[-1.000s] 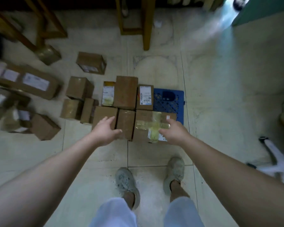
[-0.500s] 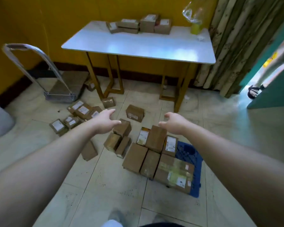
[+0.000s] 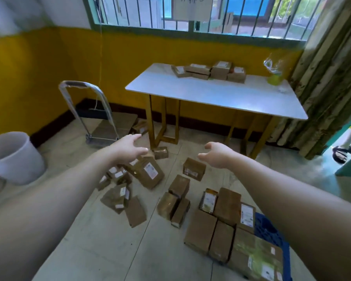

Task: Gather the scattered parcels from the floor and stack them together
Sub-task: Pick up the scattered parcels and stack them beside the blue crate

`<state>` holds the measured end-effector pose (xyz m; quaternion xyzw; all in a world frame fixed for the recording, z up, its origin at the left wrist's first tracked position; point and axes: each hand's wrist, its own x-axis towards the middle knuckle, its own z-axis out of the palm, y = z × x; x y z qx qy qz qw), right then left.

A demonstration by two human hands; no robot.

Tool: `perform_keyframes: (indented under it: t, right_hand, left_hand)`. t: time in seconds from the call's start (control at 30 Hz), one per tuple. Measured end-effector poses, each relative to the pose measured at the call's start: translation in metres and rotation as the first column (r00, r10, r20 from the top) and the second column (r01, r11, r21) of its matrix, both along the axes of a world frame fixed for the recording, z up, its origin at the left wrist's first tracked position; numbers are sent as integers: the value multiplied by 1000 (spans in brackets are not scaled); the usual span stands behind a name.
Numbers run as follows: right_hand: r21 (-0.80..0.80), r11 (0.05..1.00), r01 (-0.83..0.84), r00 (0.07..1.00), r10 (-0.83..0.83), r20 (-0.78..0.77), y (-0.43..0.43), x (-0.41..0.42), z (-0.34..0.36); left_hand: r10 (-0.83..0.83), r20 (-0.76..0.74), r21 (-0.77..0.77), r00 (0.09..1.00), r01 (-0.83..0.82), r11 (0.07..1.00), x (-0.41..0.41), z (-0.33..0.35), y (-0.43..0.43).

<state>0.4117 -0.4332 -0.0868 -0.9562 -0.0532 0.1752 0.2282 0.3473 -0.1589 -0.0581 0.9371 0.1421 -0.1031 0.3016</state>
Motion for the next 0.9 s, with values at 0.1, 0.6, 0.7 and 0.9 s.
perform_keyframes:
  t: [0.1, 0.6, 0.7, 0.9]
  right_hand:
    - [17, 997, -72, 997, 73, -31, 59, 0, 2]
    - [40, 989, -144, 986, 147, -79, 212, 136, -38]
    - [27, 988, -153, 981, 155, -115, 233, 166, -50]
    - [51, 990, -129, 980, 135, -148, 252, 213, -65]
  left_hand:
    - [43, -22, -11, 999, -43, 999, -4, 2, 56]
    - [153, -73, 92, 986, -146, 985, 88, -26, 204]
    - [165, -114, 114, 980, -152, 982, 115, -27, 225]
    - [131, -154, 142, 979, -109, 984, 170, -35, 249]
